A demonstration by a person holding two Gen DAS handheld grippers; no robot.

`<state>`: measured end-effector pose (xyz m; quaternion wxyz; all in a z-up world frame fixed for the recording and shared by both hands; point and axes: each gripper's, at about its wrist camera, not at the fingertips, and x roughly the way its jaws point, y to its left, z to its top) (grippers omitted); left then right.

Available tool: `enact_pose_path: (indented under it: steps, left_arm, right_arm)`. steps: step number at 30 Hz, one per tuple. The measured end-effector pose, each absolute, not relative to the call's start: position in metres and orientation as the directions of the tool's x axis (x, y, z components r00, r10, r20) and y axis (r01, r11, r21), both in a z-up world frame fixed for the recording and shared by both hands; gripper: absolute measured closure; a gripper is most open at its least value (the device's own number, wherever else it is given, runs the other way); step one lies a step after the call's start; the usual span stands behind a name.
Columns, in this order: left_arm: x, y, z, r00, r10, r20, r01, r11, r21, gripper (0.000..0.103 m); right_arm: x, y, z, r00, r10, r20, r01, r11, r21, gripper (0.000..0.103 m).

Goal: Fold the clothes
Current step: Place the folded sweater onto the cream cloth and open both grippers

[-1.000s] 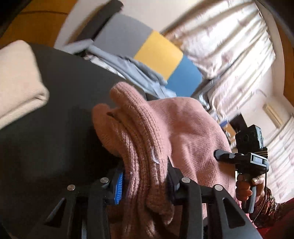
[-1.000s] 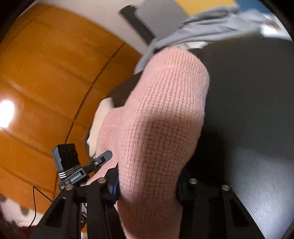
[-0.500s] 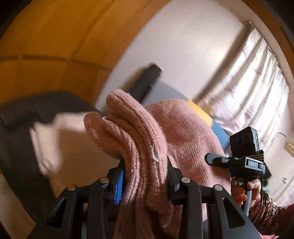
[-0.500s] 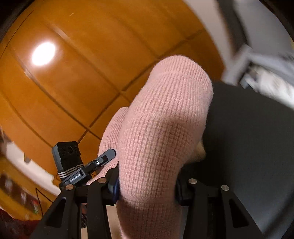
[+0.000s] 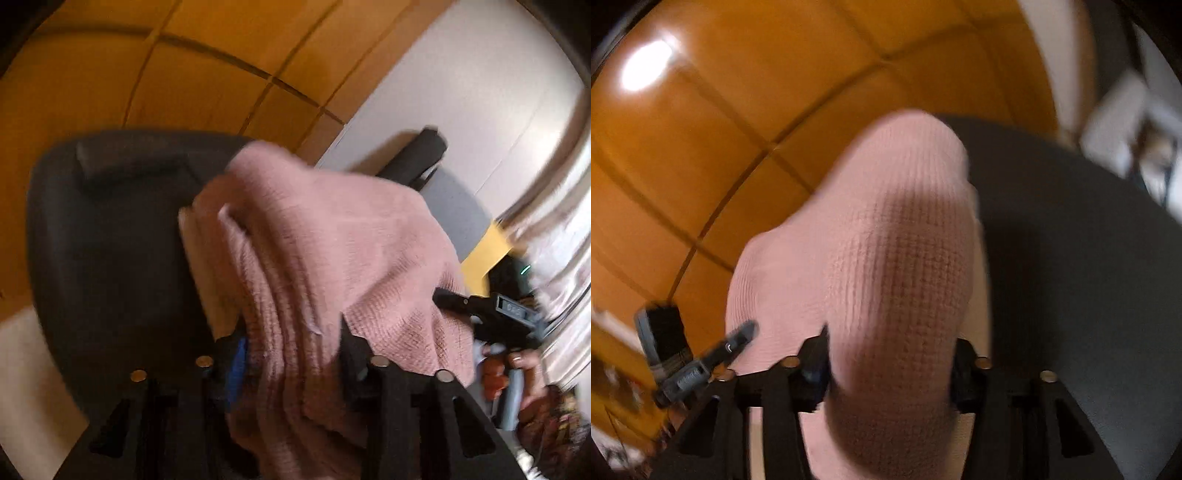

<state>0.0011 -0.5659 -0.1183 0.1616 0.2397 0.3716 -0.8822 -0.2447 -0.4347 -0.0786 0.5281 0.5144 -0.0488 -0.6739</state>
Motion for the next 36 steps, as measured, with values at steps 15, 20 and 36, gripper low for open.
enact_pose_path:
  steps: [15,20,36]
  left_arm:
    - [0.044,-0.495,-0.104,-0.709,-0.278,-0.648,0.643,-0.633,-0.431,0.054]
    - [0.052,-0.437,-0.098,-0.595,-0.319,-0.738,0.695,-0.666,-0.272,0.054]
    - [0.091,-0.371,-0.038,-0.639,-0.321,-0.699,0.57,-0.808,-0.15,0.054]
  right_arm:
    - [-0.164,-0.246,-0.047,-0.151,-0.746,-0.649,0.615,-0.585,0.529,0.02]
    - [-0.093,-0.212,-0.027,-0.298,-0.618,-0.727,0.673,-0.676,0.299,0.0]
    - [-0.022,-0.235,-0.002,-0.405,-0.596,-0.694,0.741,-0.658,0.132,0.005]
